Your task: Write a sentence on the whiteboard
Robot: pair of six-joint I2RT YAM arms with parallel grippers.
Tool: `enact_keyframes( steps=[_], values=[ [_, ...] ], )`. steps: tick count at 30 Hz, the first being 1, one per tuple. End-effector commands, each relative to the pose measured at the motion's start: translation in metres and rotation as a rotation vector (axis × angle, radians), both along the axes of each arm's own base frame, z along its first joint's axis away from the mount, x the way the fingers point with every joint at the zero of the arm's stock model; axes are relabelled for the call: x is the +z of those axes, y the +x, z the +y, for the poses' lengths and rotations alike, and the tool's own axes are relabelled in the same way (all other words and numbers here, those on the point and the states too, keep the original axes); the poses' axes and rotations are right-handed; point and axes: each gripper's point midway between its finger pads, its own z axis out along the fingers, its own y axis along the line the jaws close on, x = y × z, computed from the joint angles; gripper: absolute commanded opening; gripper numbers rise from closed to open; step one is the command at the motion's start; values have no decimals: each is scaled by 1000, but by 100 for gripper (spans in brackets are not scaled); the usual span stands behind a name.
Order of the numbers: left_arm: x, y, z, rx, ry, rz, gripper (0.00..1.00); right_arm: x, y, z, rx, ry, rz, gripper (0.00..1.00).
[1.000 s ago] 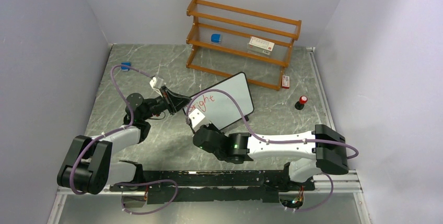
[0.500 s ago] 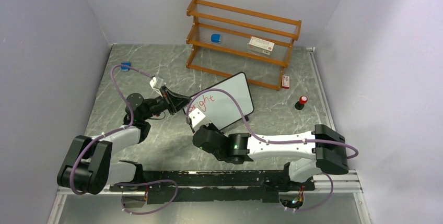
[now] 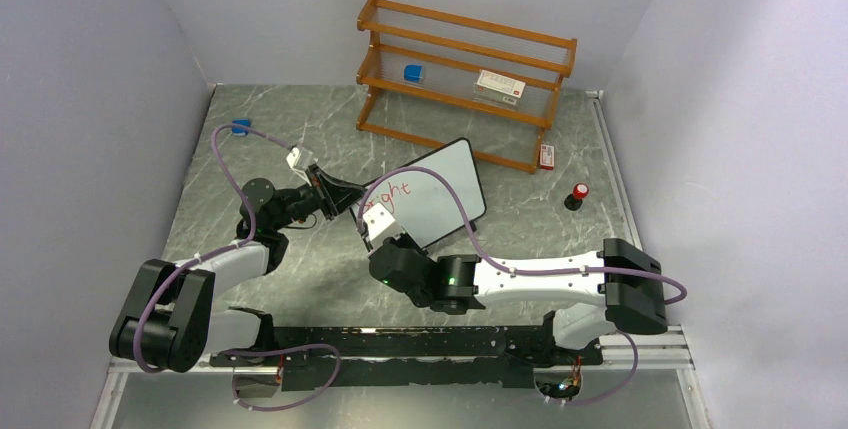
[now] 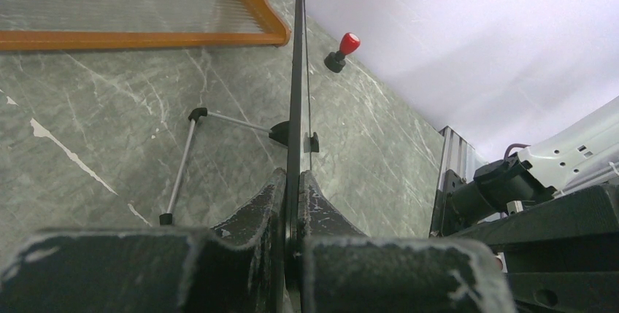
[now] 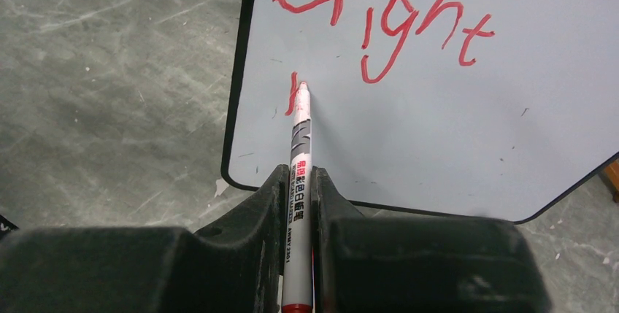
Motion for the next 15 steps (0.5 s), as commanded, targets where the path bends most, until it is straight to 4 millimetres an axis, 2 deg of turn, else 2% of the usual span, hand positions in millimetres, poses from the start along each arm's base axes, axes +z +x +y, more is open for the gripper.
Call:
enact_keyframes(
  steps=[1, 15],
  values=[
    [16, -5, -3, -30, -10, -88, 5, 20, 9, -3, -52, 72, -38, 0],
    [17, -4, -2, -23, -4, -91, 5, -1, 1, -13, -46, 4, 32, 0]
  ],
)
